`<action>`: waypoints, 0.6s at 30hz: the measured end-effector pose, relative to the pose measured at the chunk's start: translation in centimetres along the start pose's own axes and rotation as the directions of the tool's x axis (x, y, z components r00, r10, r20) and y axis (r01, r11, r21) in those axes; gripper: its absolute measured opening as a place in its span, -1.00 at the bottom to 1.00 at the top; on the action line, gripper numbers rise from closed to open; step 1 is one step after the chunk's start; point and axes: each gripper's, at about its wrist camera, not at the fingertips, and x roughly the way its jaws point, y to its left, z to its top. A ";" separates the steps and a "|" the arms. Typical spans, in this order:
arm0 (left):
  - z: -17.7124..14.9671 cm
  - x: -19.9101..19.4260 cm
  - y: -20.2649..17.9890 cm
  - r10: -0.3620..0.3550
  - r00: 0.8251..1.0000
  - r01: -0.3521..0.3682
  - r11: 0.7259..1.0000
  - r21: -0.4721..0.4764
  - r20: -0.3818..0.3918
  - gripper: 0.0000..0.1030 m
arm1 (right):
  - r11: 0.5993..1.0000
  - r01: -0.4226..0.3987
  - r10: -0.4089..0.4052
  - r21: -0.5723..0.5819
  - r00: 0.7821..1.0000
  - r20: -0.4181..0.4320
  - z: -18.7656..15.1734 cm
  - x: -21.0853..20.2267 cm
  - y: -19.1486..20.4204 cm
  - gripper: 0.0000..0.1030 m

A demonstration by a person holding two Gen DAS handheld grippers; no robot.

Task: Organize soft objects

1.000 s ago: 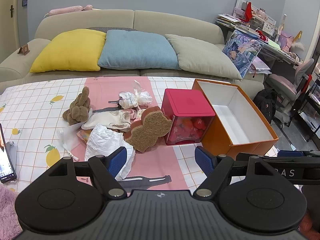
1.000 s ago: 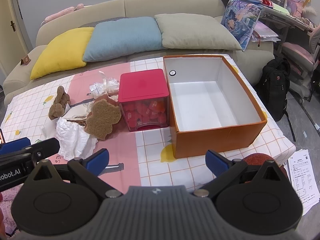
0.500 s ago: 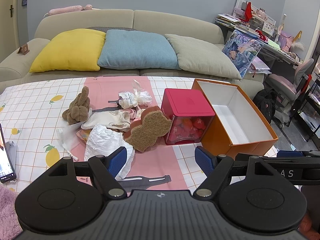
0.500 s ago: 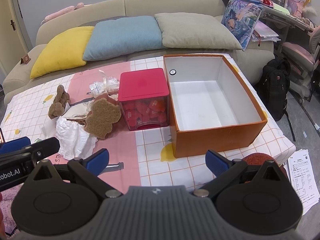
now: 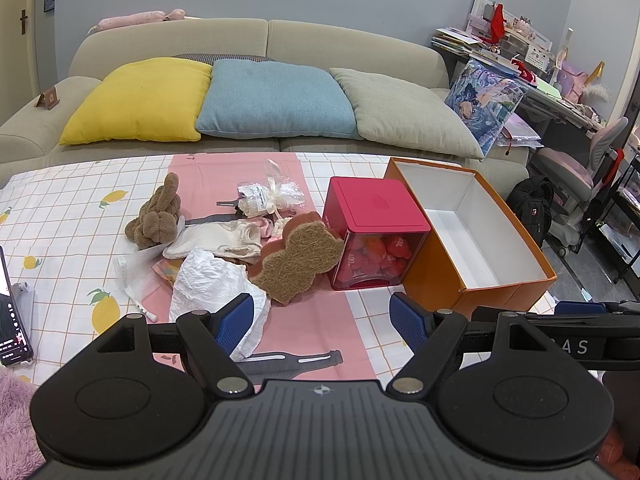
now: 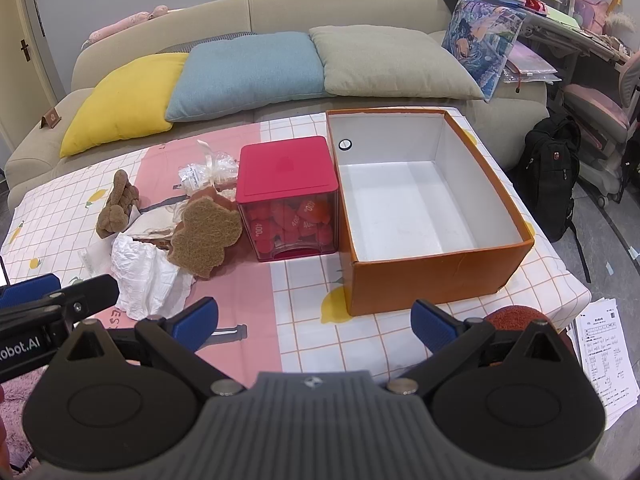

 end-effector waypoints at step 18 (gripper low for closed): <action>-0.3 0.3 0.2 0.000 1.000 0.000 1.000 -0.001 0.000 0.76 | 1.000 0.001 -0.001 0.002 1.000 -0.008 -0.1 0.1 0.0 0.95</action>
